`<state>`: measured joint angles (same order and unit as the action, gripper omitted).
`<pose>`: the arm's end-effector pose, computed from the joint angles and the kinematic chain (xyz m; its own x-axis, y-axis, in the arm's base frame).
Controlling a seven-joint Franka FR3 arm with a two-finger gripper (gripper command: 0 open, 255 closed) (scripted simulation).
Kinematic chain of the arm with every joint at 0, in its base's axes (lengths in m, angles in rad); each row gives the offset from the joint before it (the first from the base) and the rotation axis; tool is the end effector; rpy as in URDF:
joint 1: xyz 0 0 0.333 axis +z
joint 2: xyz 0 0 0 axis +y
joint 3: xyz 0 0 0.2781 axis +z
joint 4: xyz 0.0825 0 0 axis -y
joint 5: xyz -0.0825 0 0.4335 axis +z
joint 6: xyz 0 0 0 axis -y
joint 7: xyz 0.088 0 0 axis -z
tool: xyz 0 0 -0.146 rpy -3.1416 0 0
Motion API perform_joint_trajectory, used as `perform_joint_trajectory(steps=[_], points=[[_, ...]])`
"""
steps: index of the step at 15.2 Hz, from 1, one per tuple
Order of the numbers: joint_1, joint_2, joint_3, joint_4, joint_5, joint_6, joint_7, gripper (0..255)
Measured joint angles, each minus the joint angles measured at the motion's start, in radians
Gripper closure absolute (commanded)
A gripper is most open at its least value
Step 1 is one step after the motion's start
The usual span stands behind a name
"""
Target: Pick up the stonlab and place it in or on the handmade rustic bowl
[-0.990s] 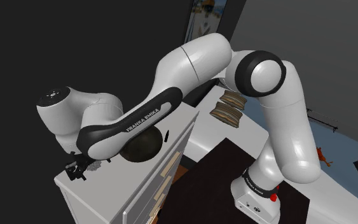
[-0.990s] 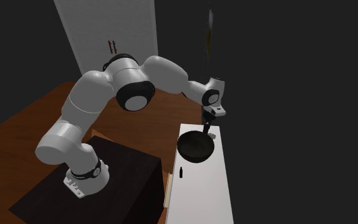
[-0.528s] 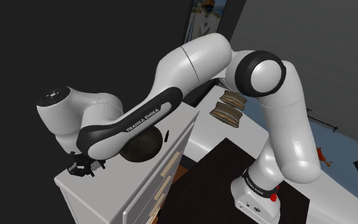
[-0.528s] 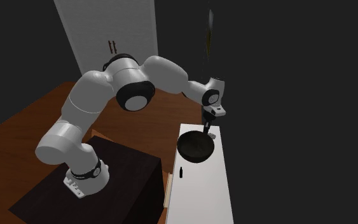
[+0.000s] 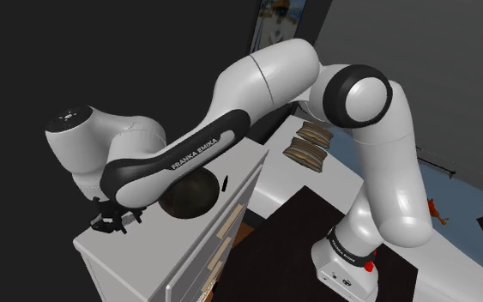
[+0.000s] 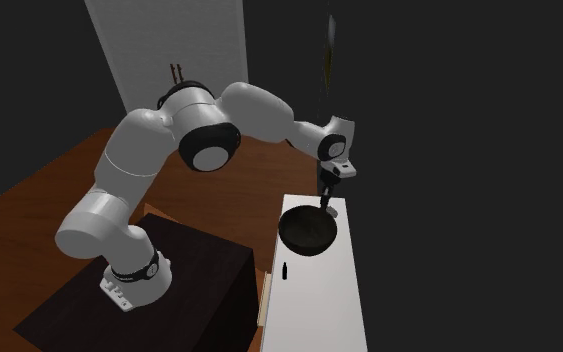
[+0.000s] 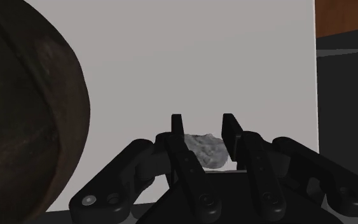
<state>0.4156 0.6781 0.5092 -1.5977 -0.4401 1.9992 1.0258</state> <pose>0.4559 0.5118 0.1619 0.9976 0.0486 -0.0496 0.0567 -0.9828 0.1757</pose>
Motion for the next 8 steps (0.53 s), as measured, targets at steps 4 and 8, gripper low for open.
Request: perform_joint_trajectory(steps=[4, 8], points=[[-0.005, -0.029, 0.011, 0.010, 0.016, -0.036, -0.010, 255], [-0.008, -0.052, 0.020, 0.028, 0.030, -0.074, -0.021, 255]])
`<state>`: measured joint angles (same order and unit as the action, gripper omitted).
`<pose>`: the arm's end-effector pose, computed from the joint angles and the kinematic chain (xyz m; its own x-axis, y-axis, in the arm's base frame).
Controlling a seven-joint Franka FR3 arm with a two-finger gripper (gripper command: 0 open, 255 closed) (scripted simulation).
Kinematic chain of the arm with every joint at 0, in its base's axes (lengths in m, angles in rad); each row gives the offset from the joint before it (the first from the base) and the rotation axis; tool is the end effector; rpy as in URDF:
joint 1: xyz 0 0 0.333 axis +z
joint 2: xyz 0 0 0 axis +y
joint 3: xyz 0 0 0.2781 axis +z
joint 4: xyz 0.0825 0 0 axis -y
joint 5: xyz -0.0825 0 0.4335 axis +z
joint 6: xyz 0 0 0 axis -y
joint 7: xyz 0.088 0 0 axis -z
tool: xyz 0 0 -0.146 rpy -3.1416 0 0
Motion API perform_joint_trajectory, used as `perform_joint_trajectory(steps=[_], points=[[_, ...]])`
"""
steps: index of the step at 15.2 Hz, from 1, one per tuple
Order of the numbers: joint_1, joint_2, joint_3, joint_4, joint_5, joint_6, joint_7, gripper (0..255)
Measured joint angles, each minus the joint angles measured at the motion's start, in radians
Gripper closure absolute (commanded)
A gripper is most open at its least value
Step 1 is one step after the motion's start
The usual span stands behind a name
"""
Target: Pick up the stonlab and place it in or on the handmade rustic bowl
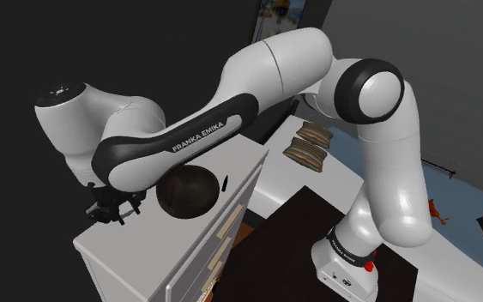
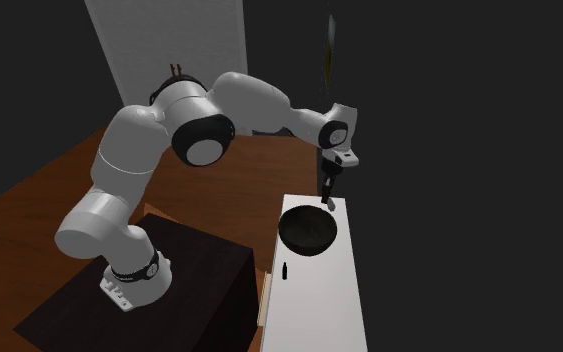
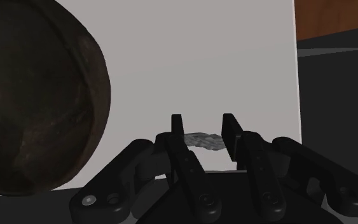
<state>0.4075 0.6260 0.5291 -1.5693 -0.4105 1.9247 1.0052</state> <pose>0.4595 0.5153 0.2059 0.9976 0.0484 -0.0493 0.0564 -0.9828 0.1756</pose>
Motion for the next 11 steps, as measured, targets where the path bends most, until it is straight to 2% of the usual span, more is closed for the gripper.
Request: perform_joint_trajectory(steps=[11], points=[[-0.010, -0.070, 0.024, 0.046, 0.039, -0.107, -0.028, 255]])
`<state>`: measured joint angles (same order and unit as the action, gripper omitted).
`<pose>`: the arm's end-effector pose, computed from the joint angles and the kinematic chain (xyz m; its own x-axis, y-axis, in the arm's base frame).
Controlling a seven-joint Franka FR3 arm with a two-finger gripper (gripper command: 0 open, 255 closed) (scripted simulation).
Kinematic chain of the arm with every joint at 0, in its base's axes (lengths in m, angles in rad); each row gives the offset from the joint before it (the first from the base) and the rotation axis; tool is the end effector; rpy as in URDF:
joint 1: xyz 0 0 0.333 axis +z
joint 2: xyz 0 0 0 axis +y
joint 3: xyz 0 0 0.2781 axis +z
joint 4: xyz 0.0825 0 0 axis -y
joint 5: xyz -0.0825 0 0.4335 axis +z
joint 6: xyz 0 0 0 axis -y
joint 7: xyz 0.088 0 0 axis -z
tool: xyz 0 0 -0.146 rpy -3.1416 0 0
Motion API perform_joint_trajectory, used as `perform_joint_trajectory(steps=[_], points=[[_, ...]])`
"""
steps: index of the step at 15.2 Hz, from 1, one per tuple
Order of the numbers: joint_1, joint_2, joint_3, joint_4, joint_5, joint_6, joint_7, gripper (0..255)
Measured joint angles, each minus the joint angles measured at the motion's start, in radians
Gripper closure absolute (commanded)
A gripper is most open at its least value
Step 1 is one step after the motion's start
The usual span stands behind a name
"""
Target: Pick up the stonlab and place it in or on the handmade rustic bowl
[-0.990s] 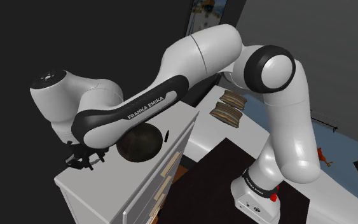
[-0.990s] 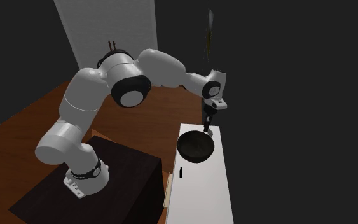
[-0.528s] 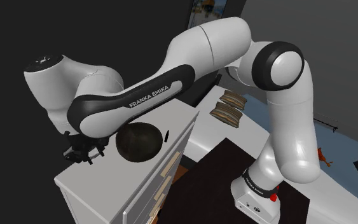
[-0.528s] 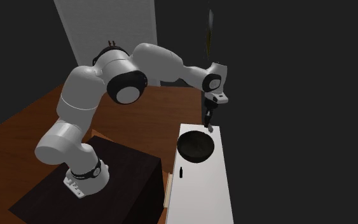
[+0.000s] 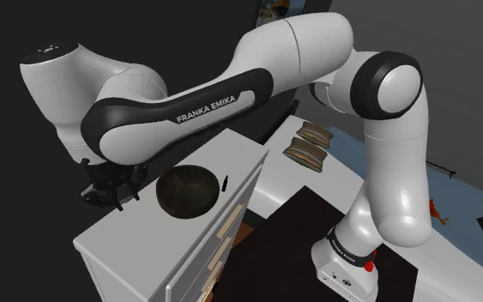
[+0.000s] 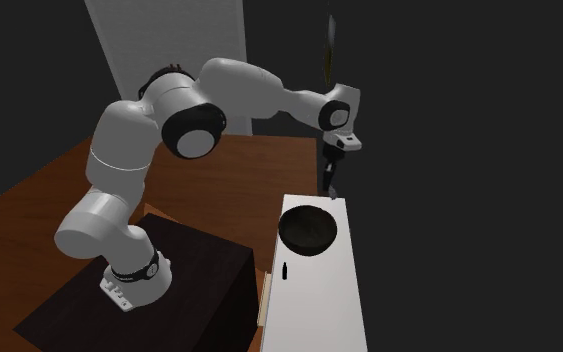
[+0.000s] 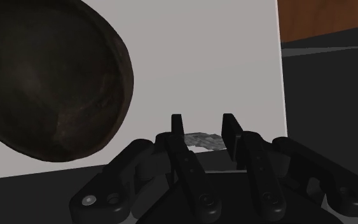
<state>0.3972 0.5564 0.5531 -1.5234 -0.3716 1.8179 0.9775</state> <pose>0.4616 0.5168 0.2679 0.9976 0.0484 -0.0495 0.0564 -0.9828 0.1758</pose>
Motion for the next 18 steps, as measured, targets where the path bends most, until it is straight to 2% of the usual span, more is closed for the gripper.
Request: perform_joint_trajectory(steps=[9, 13, 18], points=[[0.001, -0.035, 0.012, 0.066, 0.022, -0.095, -0.021, 255], [-0.075, -0.157, 0.027, -0.086, 0.069, -0.048, -0.061, 255], [-0.189, -0.369, 0.034, -0.344, 0.163, 0.041, -0.159, 255]])
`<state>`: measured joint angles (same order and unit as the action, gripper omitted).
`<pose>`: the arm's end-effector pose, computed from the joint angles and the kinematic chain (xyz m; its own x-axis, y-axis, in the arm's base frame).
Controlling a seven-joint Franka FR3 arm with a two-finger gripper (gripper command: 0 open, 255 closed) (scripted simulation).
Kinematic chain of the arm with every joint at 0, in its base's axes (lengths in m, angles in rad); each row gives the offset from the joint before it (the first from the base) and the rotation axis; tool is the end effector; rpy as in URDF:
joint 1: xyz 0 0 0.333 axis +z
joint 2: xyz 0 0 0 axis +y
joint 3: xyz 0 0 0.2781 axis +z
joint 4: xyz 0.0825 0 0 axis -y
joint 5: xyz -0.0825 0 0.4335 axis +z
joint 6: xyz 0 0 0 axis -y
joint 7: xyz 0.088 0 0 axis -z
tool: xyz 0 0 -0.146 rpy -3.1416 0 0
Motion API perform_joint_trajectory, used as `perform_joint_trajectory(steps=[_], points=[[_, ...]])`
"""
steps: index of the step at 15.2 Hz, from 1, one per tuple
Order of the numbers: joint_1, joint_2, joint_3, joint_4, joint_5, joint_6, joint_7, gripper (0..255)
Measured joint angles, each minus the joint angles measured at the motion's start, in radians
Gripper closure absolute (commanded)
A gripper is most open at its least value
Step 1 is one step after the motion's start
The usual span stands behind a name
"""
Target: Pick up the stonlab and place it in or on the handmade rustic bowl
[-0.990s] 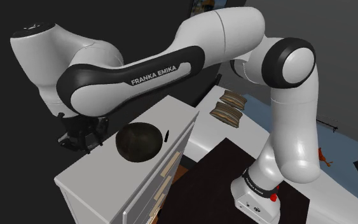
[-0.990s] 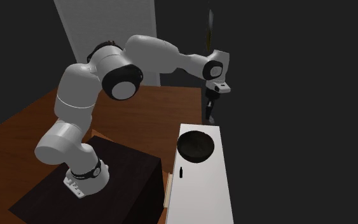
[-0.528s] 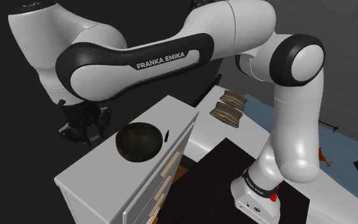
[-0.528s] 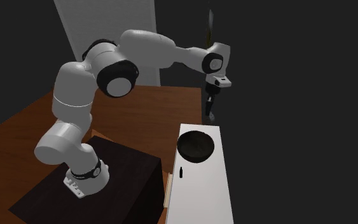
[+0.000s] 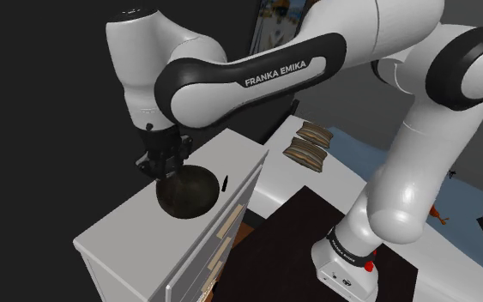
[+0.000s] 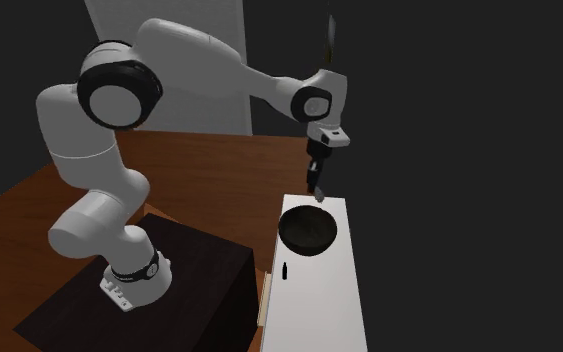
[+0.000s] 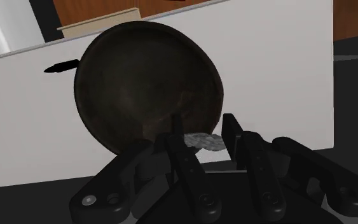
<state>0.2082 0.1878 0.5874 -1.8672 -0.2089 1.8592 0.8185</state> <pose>0.4498 0.4196 0.3205 0.9976 0.0488 -0.0497 0.0568 -0.9827 0.1763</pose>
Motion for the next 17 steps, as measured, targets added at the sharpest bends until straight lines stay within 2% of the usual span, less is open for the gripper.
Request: perform_joint_trajectory(steps=[3, 5, 9, 17], points=[[-0.055, -0.130, -0.016, -0.131, 0.062, 0.034, -0.088, 255], [-0.075, -0.200, -0.030, -0.202, 0.096, 0.052, -0.135, 255], [-0.081, -0.202, -0.036, -0.264, 0.093, 0.112, -0.141, 255], [-0.080, -0.146, -0.036, -0.317, 0.055, 0.210, -0.106, 255]])
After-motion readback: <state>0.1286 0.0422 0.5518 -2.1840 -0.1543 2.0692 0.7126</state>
